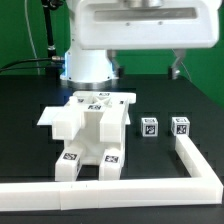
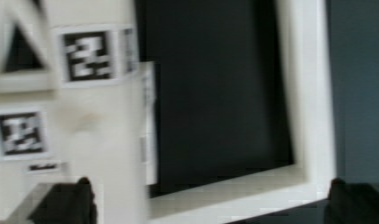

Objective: Assemble chair

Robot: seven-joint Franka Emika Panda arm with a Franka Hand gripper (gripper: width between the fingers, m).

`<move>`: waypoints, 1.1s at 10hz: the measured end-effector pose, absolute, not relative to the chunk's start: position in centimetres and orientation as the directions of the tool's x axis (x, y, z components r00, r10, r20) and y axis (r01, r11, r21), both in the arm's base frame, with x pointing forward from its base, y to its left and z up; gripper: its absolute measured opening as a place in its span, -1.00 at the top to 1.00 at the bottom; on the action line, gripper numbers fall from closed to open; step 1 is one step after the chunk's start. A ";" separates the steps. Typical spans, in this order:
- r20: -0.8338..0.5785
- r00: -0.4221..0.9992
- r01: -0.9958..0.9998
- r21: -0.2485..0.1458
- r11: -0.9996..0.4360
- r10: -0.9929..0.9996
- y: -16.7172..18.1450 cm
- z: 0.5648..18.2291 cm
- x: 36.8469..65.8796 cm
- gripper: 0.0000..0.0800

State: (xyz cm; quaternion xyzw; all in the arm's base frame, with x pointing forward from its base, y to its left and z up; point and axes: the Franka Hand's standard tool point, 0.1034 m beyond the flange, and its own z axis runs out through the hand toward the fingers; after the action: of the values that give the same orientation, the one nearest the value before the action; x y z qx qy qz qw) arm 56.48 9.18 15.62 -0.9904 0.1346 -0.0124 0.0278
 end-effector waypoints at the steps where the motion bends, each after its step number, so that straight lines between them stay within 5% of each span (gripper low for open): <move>1: 0.014 0.964 -0.265 -0.063 -0.962 -0.266 10.9 15.6 55.4 -0.62; 4: 0.020 0.965 -0.262 -0.064 -0.963 -0.263 15.1 16.1 53.8 -0.62; 8: 0.014 0.965 -0.260 -0.062 -0.964 -0.262 14.9 15.7 53.6 -0.62; 11: -0.043 0.936 -0.350 -0.018 -0.937 -0.349 16.3 11.6 48.7 -0.62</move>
Offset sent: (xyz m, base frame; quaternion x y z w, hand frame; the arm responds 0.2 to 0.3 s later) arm -0.0099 0.0465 0.0278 -0.0500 0.0317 0.0133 0.9982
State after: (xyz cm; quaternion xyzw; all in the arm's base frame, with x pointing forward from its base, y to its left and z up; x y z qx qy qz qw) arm 48.74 16.32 11.63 -0.9838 0.1776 0.0194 0.0129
